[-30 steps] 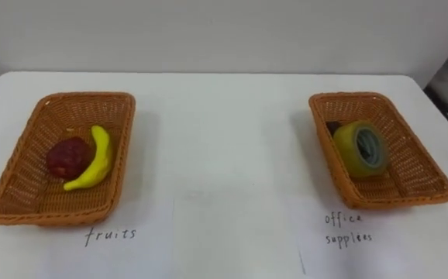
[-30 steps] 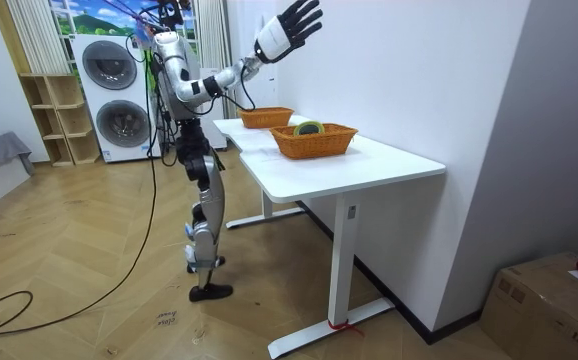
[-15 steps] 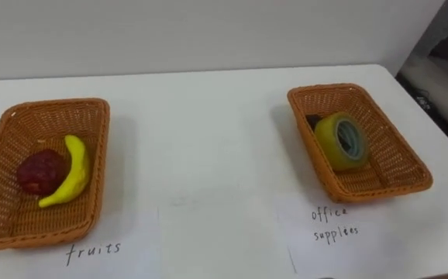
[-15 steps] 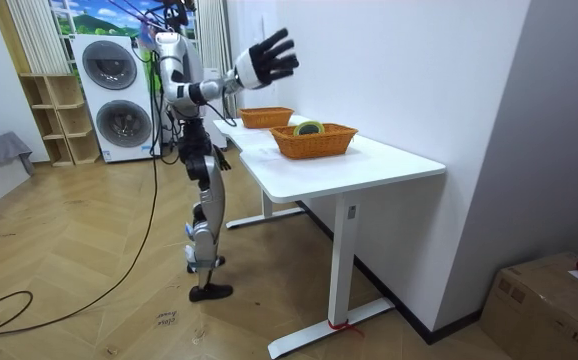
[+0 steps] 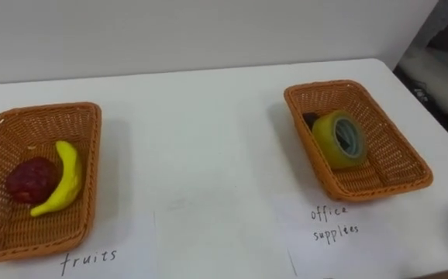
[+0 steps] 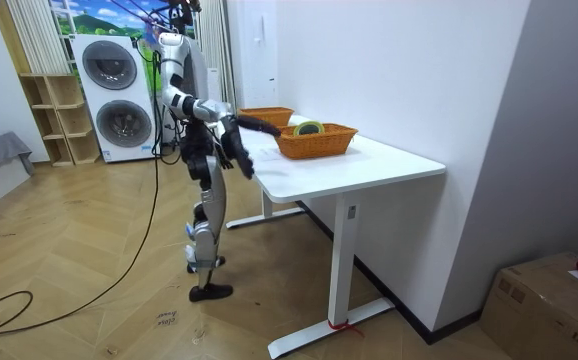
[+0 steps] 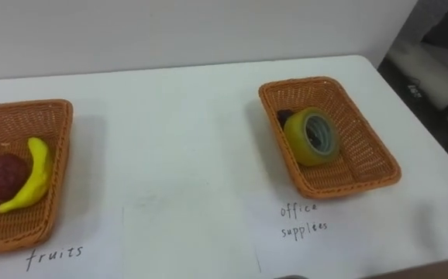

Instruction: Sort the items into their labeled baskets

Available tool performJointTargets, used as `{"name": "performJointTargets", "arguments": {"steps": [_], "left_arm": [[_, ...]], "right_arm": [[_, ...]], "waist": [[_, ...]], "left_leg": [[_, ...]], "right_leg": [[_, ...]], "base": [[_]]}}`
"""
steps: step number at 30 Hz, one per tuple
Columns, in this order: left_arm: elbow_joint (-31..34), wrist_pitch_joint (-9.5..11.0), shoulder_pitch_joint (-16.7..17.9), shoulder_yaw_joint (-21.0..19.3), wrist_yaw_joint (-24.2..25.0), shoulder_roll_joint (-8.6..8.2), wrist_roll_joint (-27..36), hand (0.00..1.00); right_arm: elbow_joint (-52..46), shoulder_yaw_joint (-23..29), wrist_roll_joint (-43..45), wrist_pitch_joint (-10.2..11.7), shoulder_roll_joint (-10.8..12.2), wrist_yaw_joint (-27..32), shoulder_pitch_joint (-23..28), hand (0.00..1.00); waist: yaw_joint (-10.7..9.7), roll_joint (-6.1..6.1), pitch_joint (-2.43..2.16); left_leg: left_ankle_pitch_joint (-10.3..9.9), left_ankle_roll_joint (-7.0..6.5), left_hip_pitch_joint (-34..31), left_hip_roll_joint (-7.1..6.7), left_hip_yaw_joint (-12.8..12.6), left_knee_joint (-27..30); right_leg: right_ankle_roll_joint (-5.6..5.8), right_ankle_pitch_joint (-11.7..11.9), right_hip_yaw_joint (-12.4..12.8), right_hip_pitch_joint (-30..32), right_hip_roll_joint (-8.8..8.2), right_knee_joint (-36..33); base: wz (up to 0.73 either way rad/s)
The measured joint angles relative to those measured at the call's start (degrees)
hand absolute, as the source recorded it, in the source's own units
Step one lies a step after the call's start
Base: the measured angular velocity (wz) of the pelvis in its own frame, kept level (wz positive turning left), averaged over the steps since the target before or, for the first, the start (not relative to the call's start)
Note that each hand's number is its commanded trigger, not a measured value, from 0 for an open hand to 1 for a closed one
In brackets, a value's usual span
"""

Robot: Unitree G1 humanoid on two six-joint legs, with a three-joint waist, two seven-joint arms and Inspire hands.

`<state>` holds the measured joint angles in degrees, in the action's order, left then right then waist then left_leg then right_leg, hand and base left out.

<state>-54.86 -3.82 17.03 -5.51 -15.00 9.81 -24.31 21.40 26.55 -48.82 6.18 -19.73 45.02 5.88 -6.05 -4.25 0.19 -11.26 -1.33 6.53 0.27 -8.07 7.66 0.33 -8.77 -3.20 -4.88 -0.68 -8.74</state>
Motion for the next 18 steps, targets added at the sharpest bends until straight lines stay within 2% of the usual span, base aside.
{"name": "performJointTargets", "arguments": {"steps": [4, 7, 11, 15, 18], "left_arm": [[0.1, -0.02, -0.05, 0.15, 0.0, -0.03, 0.04, 0.0], [0.62, -0.01, 0.07, 0.02, -0.04, -0.21, 0.02, 0.0], [0.93, 0.06, 0.17, -0.22, -0.19, -0.23, -0.02, 0.0], [0.87, 0.23, 0.79, -1.12, -0.17, -0.26, -0.19, 0.0], [0.97, 0.27, 0.92, -1.4, -0.18, -0.13, -0.07, 0.0]], "right_arm": [[2.29, -0.05, -3.12, 0.12, 1.96, 0.6, 0.05, 0.0], [5.33, -0.04, -5.64, 0.15, 3.54, 0.12, 1.88, 0.0], [8.78, 0.0, -10.35, 0.2, 5.88, -0.63, 5.23, 0.0], [12.41, 1.84, -12.39, 0.26, 7.64, -0.33, 5.97, 0.0], [13.13, 2.36, -14.82, 1.61, 8.14, 0.44, 6.27, 0.0]], "waist": [[-0.11, 0.52, -0.16], [-0.09, 0.77, -0.32], [-0.18, 1.41, -0.31], [-0.38, 1.51, -0.28], [-0.75, 1.6, -0.22]], "left_leg": [[-0.13, 0.01, 0.07, 0.1, -0.25, 0.0], [-0.19, 0.04, 0.23, 0.14, -0.14, 0.02], [-0.19, 0.03, 0.08, 0.03, 0.43, 0.05], [-0.19, 0.03, 0.07, -0.04, 0.26, 0.13], [-0.2, 0.02, 0.01, -0.05, 0.21, 0.14]], "right_leg": [[-0.01, 0.0, -0.16, 0.04, 0.05, -0.05], [-0.01, 0.01, -0.17, -0.2, 0.1, -0.04], [0.0, -0.02, -0.2, -0.2, 0.04, -0.03], [0.02, -0.16, -0.09, -0.19, 0.02, -0.02], [0.05, -0.21, -0.17, -0.18, -0.01, 0.08]], "base": [[-0.03], [0.0], [0.02], [0.0], [0.0]]}}
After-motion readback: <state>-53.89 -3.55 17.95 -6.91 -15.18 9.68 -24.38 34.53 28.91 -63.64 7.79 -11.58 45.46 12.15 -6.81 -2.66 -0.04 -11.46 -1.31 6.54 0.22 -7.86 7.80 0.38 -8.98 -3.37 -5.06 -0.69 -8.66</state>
